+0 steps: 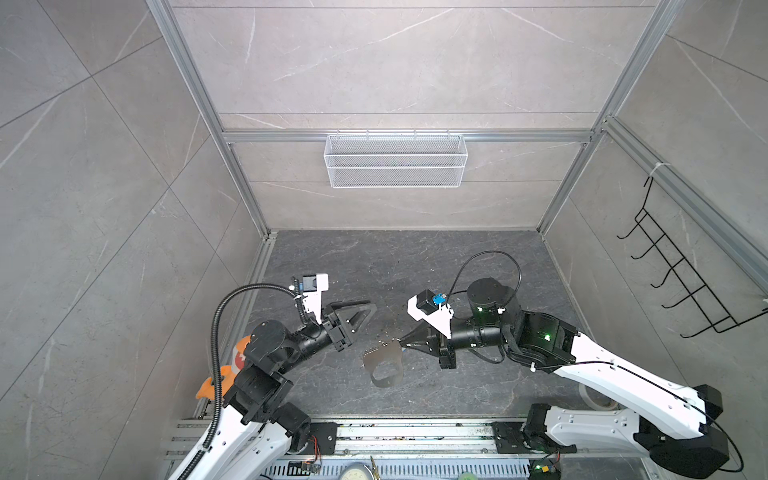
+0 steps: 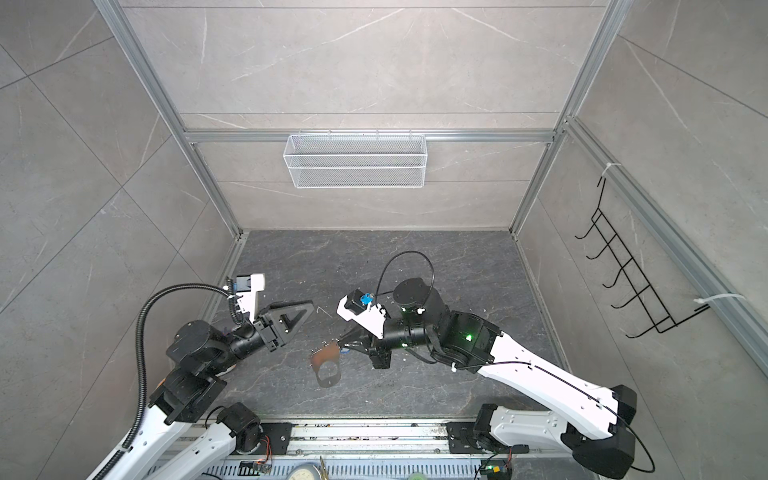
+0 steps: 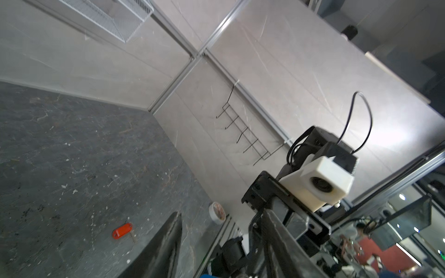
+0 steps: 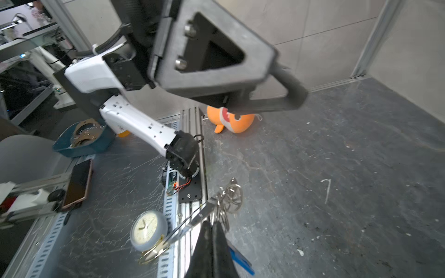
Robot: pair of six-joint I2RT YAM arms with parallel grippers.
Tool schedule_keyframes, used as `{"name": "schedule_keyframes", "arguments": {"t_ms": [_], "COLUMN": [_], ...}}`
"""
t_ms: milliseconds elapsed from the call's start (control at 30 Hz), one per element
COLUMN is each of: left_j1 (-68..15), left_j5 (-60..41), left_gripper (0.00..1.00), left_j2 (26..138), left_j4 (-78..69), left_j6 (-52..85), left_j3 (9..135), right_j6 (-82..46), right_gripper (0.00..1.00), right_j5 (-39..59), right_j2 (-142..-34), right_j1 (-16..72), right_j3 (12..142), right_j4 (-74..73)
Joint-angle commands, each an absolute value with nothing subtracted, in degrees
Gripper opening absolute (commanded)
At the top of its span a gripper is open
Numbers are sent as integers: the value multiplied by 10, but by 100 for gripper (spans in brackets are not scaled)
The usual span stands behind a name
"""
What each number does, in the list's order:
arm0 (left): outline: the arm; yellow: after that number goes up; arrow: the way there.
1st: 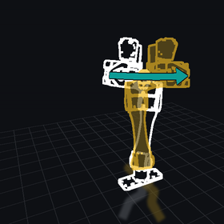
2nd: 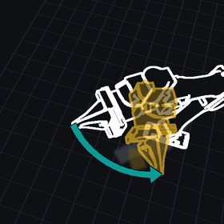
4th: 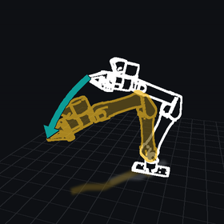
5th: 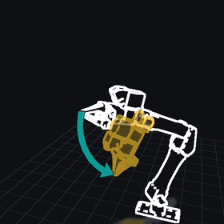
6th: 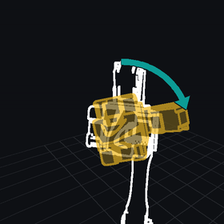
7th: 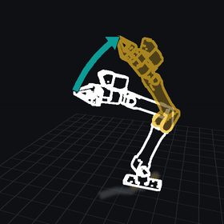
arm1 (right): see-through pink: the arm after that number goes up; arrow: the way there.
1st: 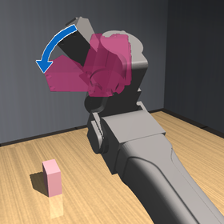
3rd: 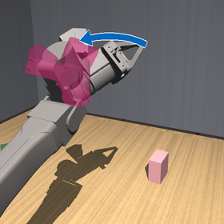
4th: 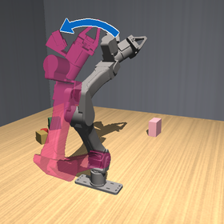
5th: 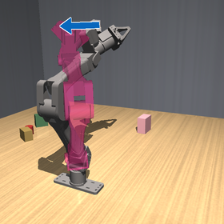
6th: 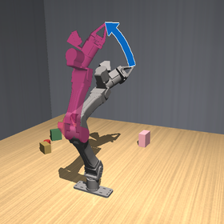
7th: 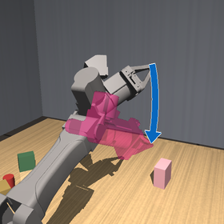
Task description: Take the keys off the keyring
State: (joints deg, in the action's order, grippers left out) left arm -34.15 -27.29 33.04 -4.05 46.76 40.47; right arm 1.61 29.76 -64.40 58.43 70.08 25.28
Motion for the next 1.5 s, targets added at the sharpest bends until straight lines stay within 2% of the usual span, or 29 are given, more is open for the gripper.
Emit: {"name": "schedule_keyframes", "arguments": {"t_ms": [0,33,67,100,200,233,300,333,367,400,467,500,533,600,633,800,967,1133,1233,1300,1400,1467], "left_j1": [-343,-343,-344,-343,-343,-343,-343,-343,-343,-344,-343,-343,-344,-343,-343,-343,-343,-344,-347,-352,-366,-380], "left_j5": [-346,-346,-351,-354,-361,-364,-366,-360,-355,-349,-334,-332,-329,-325,-328,-348,-373,-423,-450,-469,-493,-494], "left_gripper": [53,54,55,55,57,58,58,58,58,58,59,60,60,62,62,54,53,49,41,43,53,55], "left_j2": [337,338,340,343,343,342,342,341,340,338,332,330,327,323,320,322,336,349,355,359,360,361], "left_j4": [-36,-22,-15,-10,-10,-10,-5,2,10,19,42,46,48,45,40,40,32,-4,-23,-43,-81,-82], "left_j6": [419,410,403,402,402,402,399,397,394,389,379,376,375,377,379,372,367,359,356,360,369,361], "left_j3": [415,419,421,422,417,417,421,423,426,429,434,434,434,431,428,423,418,412,407,402,392,393], "right_j6": [20,17,36,47,21,10,12,19,14,8,-5,-27,-50,-22,-16,-11,13,30,24,17,12,7], "right_gripper": [0,0,0,0,0,0,0,0,0,0,0,0,0,0,0,0,0,0,0,0,0,0], "right_j5": [311,189,134,161,389,332,113,47,23,32,170,239,241,170,166,192,239,290,324,340,350,349], "right_j2": [-613,-628,-645,-652,-604,-596,-627,-650,-666,-676,-663,-637,-624,-641,-643,-624,-610,-597,-592,-590,-591,-593], "right_j1": [587,586,586,587,586,586,586,586,587,587,586,587,586,586,586,586,586,580,563,555,547,545], "right_j3": [695,719,744,754,690,685,726,747,756,760,739,692,661,685,685,655,645,639,637,635,635,635], "right_j4": [235,282,329,349,220,215,296,332,347,354,304,218,171,230,228,186,176,175,170,162,160,155]}}
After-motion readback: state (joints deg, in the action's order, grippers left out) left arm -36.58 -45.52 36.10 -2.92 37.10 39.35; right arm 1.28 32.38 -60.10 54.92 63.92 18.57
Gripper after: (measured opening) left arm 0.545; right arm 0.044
